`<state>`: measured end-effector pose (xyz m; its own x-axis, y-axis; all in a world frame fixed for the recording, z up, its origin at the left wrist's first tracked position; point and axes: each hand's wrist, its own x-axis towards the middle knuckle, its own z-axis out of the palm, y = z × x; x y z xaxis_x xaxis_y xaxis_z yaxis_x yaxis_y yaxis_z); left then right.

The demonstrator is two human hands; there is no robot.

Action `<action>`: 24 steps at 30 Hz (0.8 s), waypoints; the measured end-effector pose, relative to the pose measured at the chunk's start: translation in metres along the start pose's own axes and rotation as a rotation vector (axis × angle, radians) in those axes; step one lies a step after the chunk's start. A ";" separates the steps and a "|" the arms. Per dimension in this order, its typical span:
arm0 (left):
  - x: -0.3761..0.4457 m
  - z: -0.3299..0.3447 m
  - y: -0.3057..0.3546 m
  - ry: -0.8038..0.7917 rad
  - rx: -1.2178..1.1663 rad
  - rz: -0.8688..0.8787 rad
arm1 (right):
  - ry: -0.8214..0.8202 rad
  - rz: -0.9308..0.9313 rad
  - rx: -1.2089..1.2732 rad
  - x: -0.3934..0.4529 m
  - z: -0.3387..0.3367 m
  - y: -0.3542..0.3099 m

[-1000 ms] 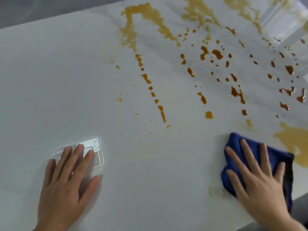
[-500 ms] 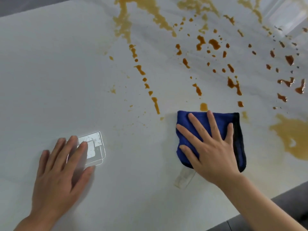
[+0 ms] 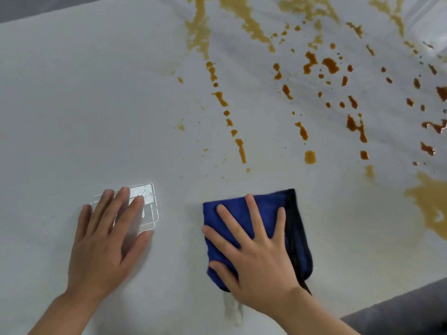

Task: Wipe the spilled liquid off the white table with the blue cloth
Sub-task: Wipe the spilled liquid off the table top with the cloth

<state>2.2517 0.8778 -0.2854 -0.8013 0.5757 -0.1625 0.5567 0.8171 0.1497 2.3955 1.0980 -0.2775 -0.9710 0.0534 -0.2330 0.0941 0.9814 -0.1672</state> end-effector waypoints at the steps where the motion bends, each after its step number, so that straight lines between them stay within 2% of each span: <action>1: 0.000 0.000 -0.001 0.001 0.001 -0.001 | 0.003 -0.003 0.007 0.014 -0.003 -0.003; 6: 0.000 0.001 -0.002 0.010 0.001 0.009 | 0.038 -0.015 -0.059 0.071 -0.015 0.017; 10: 0.000 0.000 -0.003 0.025 -0.008 0.023 | 0.027 0.176 -0.055 0.074 -0.022 0.047; 13: 0.000 0.001 -0.004 0.039 -0.011 0.042 | 0.032 0.251 -0.047 0.049 -0.015 0.040; 16: 0.001 0.000 -0.005 0.041 -0.025 0.045 | -0.008 0.124 -0.024 0.032 -0.011 0.002; 19: 0.001 0.002 -0.006 0.044 -0.035 0.050 | -0.030 -0.043 -0.033 0.060 -0.009 -0.031; 24: 0.003 0.004 -0.008 0.089 -0.037 0.077 | 0.073 0.027 -0.022 0.161 -0.024 -0.022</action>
<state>2.2459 0.8730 -0.2909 -0.7736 0.6306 -0.0619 0.6104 0.7679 0.1941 2.2320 1.0899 -0.2885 -0.9818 0.0924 -0.1662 0.1164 0.9832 -0.1409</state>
